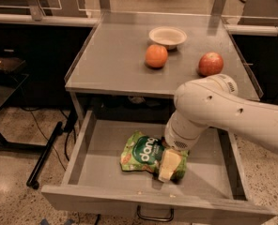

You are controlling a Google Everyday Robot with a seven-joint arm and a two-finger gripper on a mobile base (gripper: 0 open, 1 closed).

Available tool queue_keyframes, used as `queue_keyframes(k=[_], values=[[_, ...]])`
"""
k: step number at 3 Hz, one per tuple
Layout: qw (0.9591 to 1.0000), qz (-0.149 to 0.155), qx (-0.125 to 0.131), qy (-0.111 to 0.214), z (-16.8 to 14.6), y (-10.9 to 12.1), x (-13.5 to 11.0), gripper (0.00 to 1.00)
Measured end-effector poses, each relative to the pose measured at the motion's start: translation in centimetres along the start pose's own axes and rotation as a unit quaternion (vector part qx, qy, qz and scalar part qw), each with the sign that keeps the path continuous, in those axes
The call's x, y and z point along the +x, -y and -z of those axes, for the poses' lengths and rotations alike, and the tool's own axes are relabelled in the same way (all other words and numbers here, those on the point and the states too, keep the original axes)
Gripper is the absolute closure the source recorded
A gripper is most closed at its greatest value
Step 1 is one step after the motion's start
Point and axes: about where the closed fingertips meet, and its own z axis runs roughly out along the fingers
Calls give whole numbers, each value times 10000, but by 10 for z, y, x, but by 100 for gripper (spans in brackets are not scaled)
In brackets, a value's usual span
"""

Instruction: Pick green rice chip bag from top drawer and place on counter

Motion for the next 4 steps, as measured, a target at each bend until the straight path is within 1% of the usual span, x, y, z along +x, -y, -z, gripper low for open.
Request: queue_keyframes(k=[3,4], values=[[9997,-85,-212,36,-54,7,2,0],[9992,-131,-374,60,-82,8,3,0]])
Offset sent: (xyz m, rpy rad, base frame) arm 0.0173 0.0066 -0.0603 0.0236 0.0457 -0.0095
